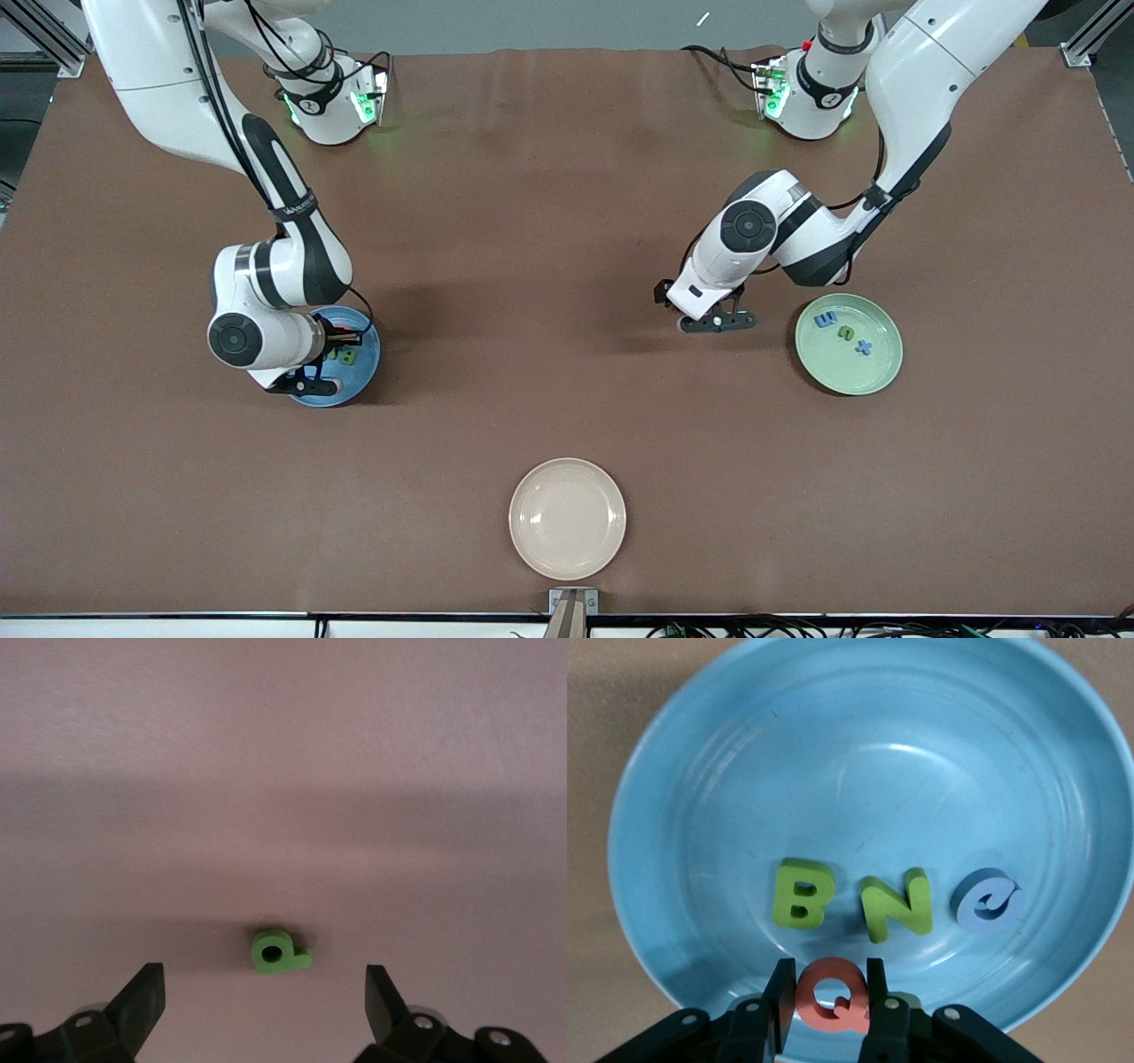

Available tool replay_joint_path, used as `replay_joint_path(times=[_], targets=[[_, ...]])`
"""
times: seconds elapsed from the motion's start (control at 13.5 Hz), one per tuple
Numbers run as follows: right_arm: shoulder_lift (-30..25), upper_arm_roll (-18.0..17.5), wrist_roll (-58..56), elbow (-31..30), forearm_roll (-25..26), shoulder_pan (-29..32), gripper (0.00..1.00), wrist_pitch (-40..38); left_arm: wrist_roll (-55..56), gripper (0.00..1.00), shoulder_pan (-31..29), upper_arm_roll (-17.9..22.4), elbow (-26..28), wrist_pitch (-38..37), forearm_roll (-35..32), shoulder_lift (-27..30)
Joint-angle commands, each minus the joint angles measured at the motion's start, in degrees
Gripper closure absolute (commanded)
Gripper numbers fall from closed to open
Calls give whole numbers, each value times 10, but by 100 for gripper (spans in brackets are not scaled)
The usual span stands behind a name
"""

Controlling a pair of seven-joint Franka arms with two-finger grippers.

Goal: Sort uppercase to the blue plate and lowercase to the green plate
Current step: 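Place the Q in the blue plate while the left gripper grasps e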

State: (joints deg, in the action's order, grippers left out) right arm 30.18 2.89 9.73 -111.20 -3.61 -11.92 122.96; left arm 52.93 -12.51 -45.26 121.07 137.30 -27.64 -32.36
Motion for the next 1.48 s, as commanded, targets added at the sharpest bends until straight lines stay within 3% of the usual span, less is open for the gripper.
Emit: replay_joint_path(times=[0.0,0.89,1.04,1.11,1.18,1.26,1.41], targets=[[-33,-6,1,-34,-4,6,97,10,5,2,5,2,-5,4,-20,-17],[-28,-6,1,-51,-4,1,95,44,18,21,24,20,-7,9,-54,-47],[-28,-6,2,-51,-4,1,91,43,19,23,26,22,-8,9,-54,-51],[-28,-6,1,-51,-4,1,72,41,19,27,27,23,-8,9,-54,-53],[-28,-6,2,-50,-4,1,6,41,19,28,30,24,-8,9,-54,-53],[-28,-7,4,-50,-4,1,0,39,19,29,32,26,-9,12,-54,-54],[-29,-7,5,-49,-4,1,0,36,19,35,32,29,-8,16,-54,-55]])
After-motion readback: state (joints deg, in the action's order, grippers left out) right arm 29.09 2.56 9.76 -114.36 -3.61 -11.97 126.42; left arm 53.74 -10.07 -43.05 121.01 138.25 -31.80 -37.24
